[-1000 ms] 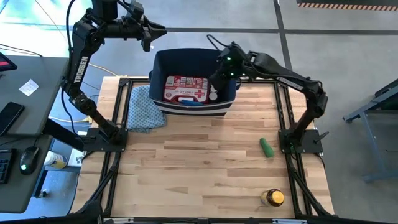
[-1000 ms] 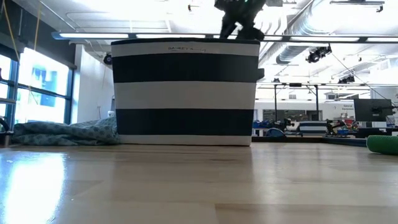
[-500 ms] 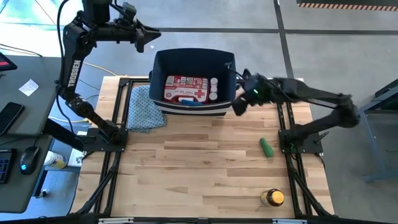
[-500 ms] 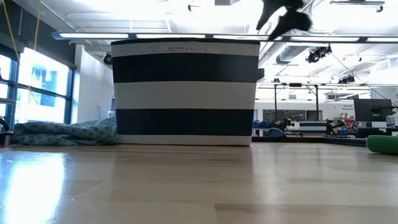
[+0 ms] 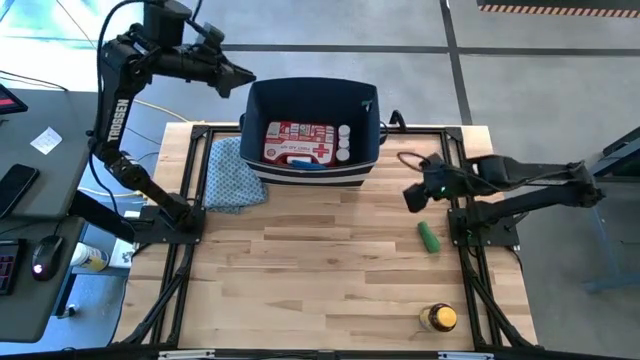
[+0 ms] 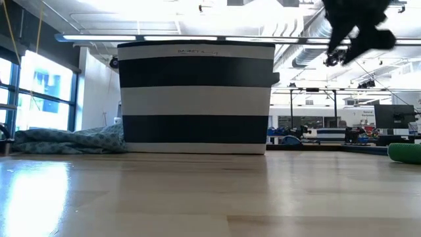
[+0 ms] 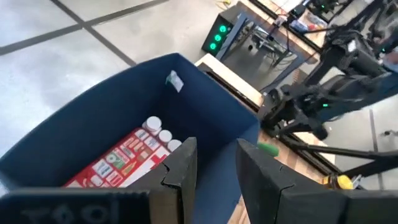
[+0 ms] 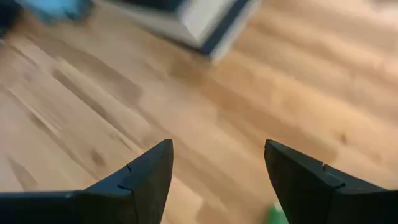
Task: Pick & place medical supplies in basket/bin
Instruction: Put the green bandage into the blue bin
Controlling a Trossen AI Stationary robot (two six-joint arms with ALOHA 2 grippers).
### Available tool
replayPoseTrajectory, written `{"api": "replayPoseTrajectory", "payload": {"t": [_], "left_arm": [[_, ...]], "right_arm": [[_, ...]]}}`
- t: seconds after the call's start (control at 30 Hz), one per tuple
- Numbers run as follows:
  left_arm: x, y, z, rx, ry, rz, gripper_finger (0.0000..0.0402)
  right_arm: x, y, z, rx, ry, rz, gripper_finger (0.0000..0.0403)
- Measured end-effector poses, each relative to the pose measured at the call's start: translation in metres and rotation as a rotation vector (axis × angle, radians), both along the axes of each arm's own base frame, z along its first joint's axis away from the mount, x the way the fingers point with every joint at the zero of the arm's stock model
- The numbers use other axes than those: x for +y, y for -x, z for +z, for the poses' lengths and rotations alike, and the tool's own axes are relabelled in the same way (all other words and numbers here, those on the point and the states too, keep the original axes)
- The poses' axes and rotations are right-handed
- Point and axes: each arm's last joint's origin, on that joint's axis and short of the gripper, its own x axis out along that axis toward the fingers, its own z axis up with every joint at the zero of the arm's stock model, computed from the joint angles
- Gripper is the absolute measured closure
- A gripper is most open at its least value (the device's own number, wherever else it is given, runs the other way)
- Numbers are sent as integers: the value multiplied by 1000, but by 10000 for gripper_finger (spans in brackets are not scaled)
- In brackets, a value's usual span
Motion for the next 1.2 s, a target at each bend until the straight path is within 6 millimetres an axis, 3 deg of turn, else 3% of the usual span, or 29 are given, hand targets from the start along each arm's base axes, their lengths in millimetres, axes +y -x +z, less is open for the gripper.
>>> {"api": "replayPoseTrajectory", "payload": {"t": [0.17, 0.57, 0.9, 1.2], "left_arm": [[-9, -10, 0, 26, -31, -5, 257], [-35, -31, 0, 62, -98, -98, 257], [-37, -32, -1, 59, -94, -138, 257], [-37, -32, 0, 56, -110, -177, 257]], "right_arm": [[4, 4, -34, 113, -155, 6, 160], [9, 19, -96, 314, -317, -40, 160], [9, 16, -111, 370, -320, -44, 160], [10, -3, -132, 486, -348, -36, 160]]}}
